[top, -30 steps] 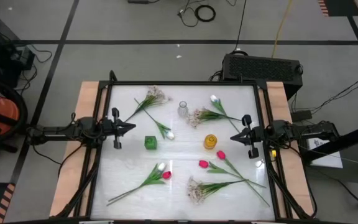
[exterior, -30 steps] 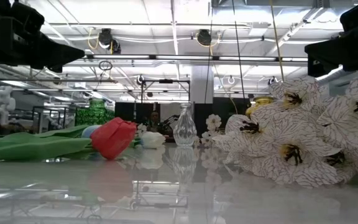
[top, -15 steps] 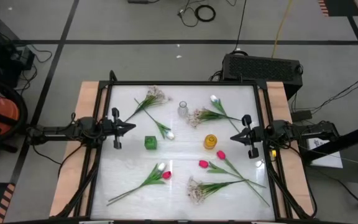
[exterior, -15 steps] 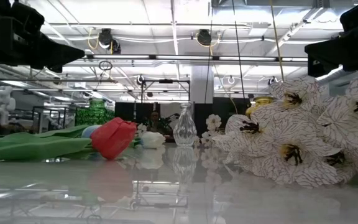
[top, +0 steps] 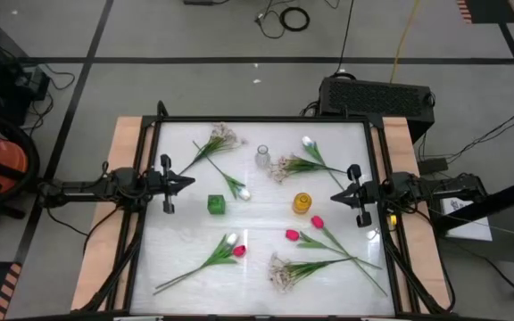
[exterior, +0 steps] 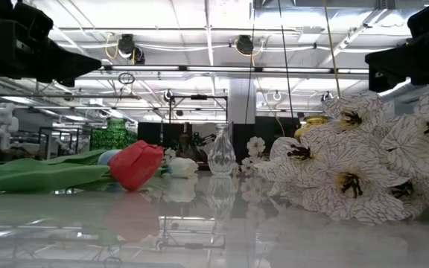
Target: Sort flowers into vase by color
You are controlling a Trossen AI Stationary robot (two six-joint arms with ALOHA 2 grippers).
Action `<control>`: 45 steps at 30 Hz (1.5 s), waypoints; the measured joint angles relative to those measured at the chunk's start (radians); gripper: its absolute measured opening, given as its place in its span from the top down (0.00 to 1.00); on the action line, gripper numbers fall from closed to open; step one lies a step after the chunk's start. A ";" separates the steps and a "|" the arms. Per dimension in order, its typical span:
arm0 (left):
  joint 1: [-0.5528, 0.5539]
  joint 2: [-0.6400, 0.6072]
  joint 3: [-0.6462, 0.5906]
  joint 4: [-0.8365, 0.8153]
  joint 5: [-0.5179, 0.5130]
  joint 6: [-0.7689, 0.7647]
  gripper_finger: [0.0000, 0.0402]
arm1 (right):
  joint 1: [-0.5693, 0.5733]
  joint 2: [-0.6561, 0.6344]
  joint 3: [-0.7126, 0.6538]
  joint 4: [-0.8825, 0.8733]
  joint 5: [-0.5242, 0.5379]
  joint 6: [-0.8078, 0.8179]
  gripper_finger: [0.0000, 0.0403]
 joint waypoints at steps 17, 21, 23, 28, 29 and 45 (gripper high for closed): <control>0.000 0.000 0.000 0.000 0.000 0.000 0.96 | 0.000 0.000 0.000 0.001 0.000 0.021 1.00; 0.000 0.000 0.000 0.000 0.000 0.000 0.96 | 0.000 0.000 0.000 -0.002 0.001 0.131 1.00; 0.000 0.000 0.000 0.000 0.000 -0.001 0.96 | 0.000 0.000 0.000 -0.004 -0.001 0.179 1.00; 0.000 0.000 0.000 0.000 0.000 0.000 0.96 | 0.000 0.025 0.055 0.053 0.027 0.218 1.00; 0.000 0.000 0.000 0.000 0.000 0.000 0.96 | 0.000 0.040 0.083 0.045 0.029 0.225 1.00; 0.000 0.003 0.000 -0.001 -0.025 0.000 0.96 | 0.000 0.778 1.263 -0.485 0.352 0.007 1.00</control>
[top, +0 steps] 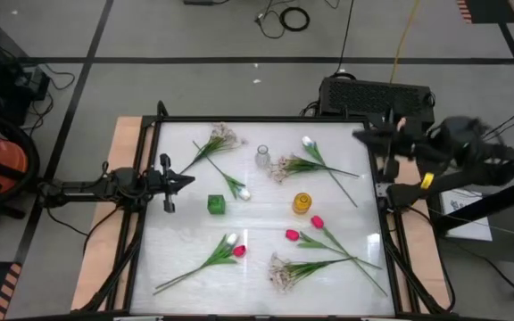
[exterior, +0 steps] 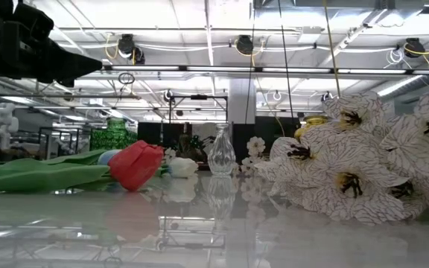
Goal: Sort flowers into vase by color
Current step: Put the top left white flowers into the transparent vase
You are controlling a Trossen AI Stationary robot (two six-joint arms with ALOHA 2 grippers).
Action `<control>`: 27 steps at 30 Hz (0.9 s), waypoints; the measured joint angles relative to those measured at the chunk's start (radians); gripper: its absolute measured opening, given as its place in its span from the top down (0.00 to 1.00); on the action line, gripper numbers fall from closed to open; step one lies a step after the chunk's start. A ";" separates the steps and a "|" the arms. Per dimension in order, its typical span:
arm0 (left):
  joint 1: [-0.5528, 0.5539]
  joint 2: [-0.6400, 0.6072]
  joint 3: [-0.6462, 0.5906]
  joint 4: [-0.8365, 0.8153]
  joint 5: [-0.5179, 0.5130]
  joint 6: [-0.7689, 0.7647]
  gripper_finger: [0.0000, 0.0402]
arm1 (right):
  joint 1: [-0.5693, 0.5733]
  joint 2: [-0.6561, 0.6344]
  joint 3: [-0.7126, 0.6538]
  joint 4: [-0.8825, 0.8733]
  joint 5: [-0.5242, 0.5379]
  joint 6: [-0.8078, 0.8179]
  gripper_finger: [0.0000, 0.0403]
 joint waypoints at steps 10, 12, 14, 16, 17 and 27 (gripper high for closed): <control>0.000 0.000 0.000 -0.002 -0.018 0.000 0.96 | 0.001 0.361 0.413 -0.370 -0.039 -0.075 1.00; 0.000 0.000 0.000 -0.001 -0.034 0.000 0.96 | 0.000 0.384 0.387 -0.387 -0.066 -0.066 0.99; 0.000 0.000 0.000 -0.001 -0.045 0.000 0.96 | 0.000 0.398 0.345 -0.385 -0.072 -0.037 0.97; 0.000 0.000 0.000 -0.001 -0.047 -0.001 0.96 | 0.001 0.401 0.294 -0.384 -0.071 0.022 0.94; 0.000 0.000 0.000 -0.001 -0.048 -0.003 0.96 | 0.001 0.400 0.263 -0.378 -0.070 0.056 0.92; 0.000 0.035 0.000 -0.001 -0.056 -0.080 0.96 | -0.007 0.391 -0.147 0.051 -0.064 0.135 0.69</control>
